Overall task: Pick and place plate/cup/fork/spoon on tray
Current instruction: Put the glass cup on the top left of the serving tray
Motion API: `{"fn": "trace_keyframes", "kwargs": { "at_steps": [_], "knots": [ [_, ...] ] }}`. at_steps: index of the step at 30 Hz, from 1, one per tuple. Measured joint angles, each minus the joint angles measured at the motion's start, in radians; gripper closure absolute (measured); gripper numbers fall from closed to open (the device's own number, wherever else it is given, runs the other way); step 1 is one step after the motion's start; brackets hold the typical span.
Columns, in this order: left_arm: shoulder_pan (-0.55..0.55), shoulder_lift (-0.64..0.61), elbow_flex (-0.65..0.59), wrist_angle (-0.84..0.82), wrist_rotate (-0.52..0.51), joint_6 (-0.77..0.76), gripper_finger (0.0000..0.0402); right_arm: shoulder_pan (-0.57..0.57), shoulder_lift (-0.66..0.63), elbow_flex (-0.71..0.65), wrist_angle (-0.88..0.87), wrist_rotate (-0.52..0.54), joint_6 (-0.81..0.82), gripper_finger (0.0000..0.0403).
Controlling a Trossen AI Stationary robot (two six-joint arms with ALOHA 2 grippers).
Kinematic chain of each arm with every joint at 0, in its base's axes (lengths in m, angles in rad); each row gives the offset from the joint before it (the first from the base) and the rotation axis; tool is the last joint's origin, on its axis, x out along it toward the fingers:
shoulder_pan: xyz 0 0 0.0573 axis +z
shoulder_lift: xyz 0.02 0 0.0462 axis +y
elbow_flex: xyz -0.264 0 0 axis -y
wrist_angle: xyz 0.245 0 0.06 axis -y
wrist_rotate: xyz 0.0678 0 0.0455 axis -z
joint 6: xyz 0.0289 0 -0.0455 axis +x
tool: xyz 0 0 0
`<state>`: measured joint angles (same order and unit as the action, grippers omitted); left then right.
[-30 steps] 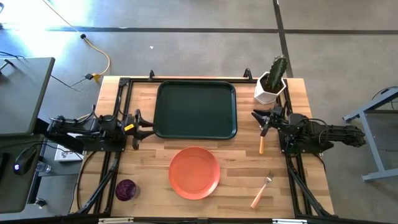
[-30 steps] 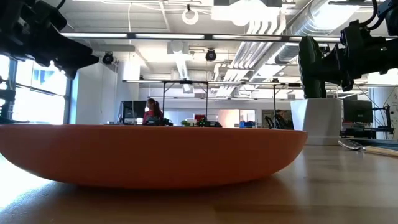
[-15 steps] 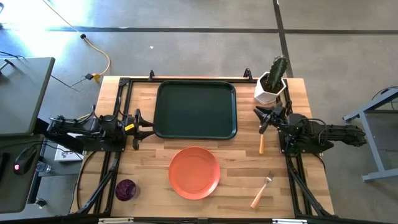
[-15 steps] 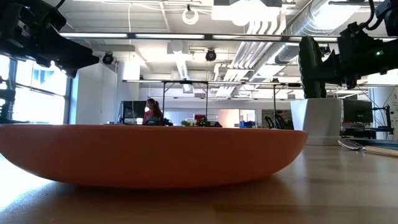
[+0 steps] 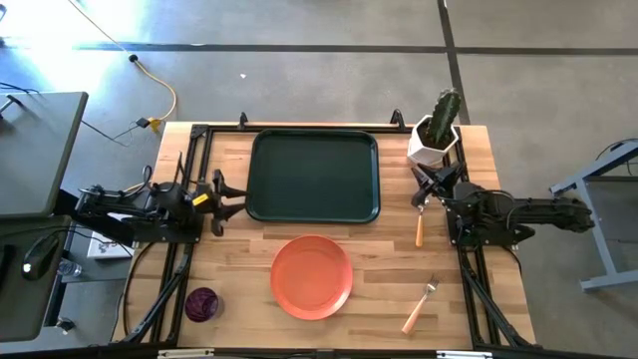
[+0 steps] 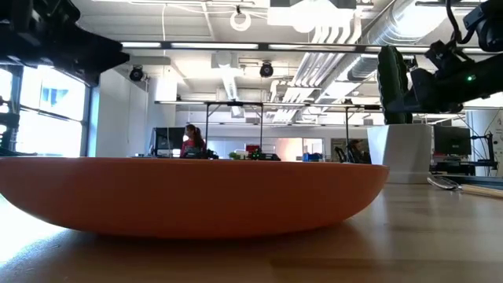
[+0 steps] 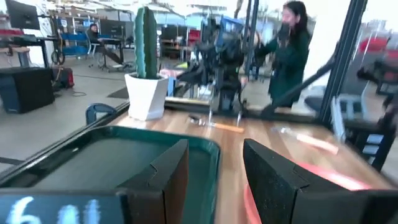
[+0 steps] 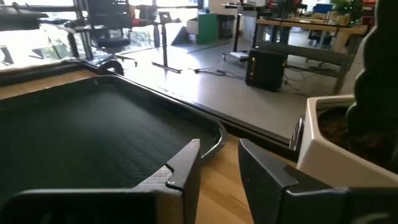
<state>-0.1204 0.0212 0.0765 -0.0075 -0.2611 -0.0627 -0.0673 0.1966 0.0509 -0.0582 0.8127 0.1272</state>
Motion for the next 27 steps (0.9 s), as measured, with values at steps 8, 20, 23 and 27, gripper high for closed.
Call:
{"fn": "trace_keyframes", "kwargs": {
  "at_steps": [8,20,23,27],
  "knots": [
    [0.000,0.000,-0.032,0.089,0.012,0.013,0.0257,0.000,0.050,0.000,-0.014,0.159,0.184,0.0253],
    [0.000,0.000,-0.044,0.261,-0.037,-0.020,0.0257,-0.118,0.151,0.000,-0.021,0.199,0.189,0.0240],
    [0.001,0.003,-0.044,0.246,-0.095,-0.112,0.0257,-0.138,0.180,0.000,-0.012,0.105,0.227,0.0240],
    [0.000,0.026,-0.050,0.245,-0.153,-0.191,0.0257,-0.142,0.189,0.001,0.020,-0.117,0.324,0.0240]
  ]
}}
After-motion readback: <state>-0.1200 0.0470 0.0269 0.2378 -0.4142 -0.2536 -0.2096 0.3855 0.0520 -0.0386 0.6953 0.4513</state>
